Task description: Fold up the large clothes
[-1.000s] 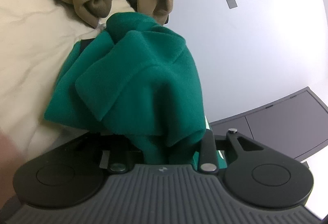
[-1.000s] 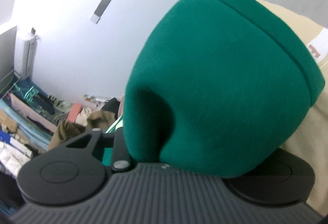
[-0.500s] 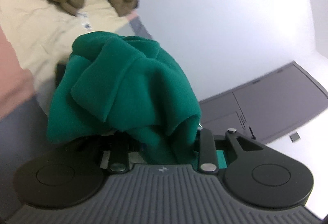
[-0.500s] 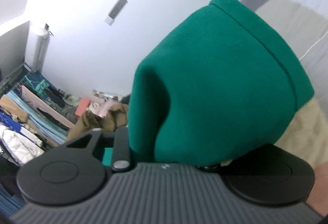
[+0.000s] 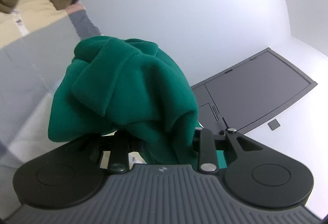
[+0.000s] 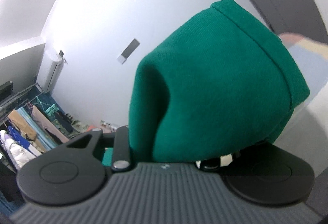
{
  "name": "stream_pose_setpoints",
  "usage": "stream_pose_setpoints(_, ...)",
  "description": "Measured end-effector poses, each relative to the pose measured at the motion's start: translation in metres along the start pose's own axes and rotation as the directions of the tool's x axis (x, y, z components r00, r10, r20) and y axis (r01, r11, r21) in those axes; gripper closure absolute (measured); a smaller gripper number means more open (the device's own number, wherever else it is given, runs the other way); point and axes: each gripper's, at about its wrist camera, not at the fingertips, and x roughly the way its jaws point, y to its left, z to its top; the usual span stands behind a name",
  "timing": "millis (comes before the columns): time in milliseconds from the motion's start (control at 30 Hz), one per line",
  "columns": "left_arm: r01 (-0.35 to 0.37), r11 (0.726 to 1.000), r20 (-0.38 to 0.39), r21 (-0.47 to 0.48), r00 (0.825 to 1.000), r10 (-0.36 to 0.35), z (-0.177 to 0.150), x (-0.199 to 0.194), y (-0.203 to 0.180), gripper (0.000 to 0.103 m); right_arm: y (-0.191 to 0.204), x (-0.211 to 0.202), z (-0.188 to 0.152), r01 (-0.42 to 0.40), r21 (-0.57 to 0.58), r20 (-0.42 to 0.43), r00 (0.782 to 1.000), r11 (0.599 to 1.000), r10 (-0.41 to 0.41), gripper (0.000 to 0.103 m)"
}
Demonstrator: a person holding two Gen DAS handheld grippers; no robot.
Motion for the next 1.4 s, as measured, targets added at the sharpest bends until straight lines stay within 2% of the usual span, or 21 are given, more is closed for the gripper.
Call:
stream_pose_setpoints(133,-0.01,1.0,-0.022,0.019,1.0,0.01,-0.012,0.047,-0.028,0.068,-0.022,-0.002,0.029,0.023,-0.011,0.036,0.999,1.0,-0.023,0.062)
stream_pose_setpoints(300,-0.028,0.999,-0.061,0.032,0.998,0.03,-0.03,0.108,-0.047,0.068,-0.057,0.012,0.045,0.054,0.021,0.066,0.996,0.998,-0.056,0.062)
stream_pose_setpoints(500,-0.083,0.996,-0.102,0.04,0.991,0.087,-0.047,0.174,-0.042,0.068,-0.09,0.042,0.05,0.094,0.045,0.084,0.992,0.995,-0.097,0.062)
stream_pose_setpoints(667,-0.101,0.993,-0.128,0.062,0.986,0.109,-0.056,0.213,-0.017,0.068,-0.124,0.069,0.039,0.114,0.067,0.082,0.989,0.991,-0.12,0.062)
stream_pose_setpoints(800,-0.099,0.99,-0.161,0.101,0.98,0.115,-0.068,0.227,0.012,0.068,-0.151,0.089,0.018,0.126,0.066,0.062,0.99,0.99,-0.13,0.062)
stream_pose_setpoints(833,-0.095,0.991,-0.178,0.099,0.978,0.112,-0.072,0.23,0.022,0.068,-0.168,0.082,0.015,0.129,0.067,0.054,0.99,0.989,-0.132,0.062)
stream_pose_setpoints(933,-0.048,0.995,-0.2,0.085,0.978,0.065,-0.074,0.239,0.062,0.068,-0.188,0.088,-0.011,0.144,0.078,0.026,0.989,0.986,-0.147,0.062)
stream_pose_setpoints(1067,-0.017,0.986,-0.212,0.167,0.976,0.053,-0.085,0.234,0.073,0.067,-0.205,0.088,-0.038,0.137,0.085,0.026,0.99,0.987,-0.14,0.062)
stream_pose_setpoints(1133,-0.023,0.986,-0.219,0.164,0.974,0.059,-0.09,0.234,0.081,0.064,-0.21,0.089,-0.051,0.145,0.095,0.022,0.989,0.985,-0.148,0.061)
stream_pose_setpoints(1200,-0.028,0.987,-0.225,0.155,0.972,0.063,-0.092,0.232,0.089,0.062,-0.214,0.092,-0.06,0.163,0.091,0.015,0.986,0.982,-0.165,0.055)
stream_pose_setpoints(1267,-0.029,0.987,-0.23,0.159,0.971,0.066,-0.095,0.229,0.094,0.057,-0.213,0.098,-0.064,0.164,0.104,0.015,0.986,0.981,-0.166,0.052)
stream_pose_setpoints(1367,-0.047,0.987,-0.252,0.153,0.964,0.085,-0.096,0.224,0.093,0.042,-0.22,0.1,-0.063,0.168,0.151,0.012,0.985,0.974,-0.172,0.047)
stream_pose_setpoints(1400,-0.05,0.988,-0.264,0.144,0.961,0.087,-0.097,0.221,0.093,0.033,-0.218,0.101,-0.062,0.182,0.162,0.009,0.983,0.97,-0.185,0.042)
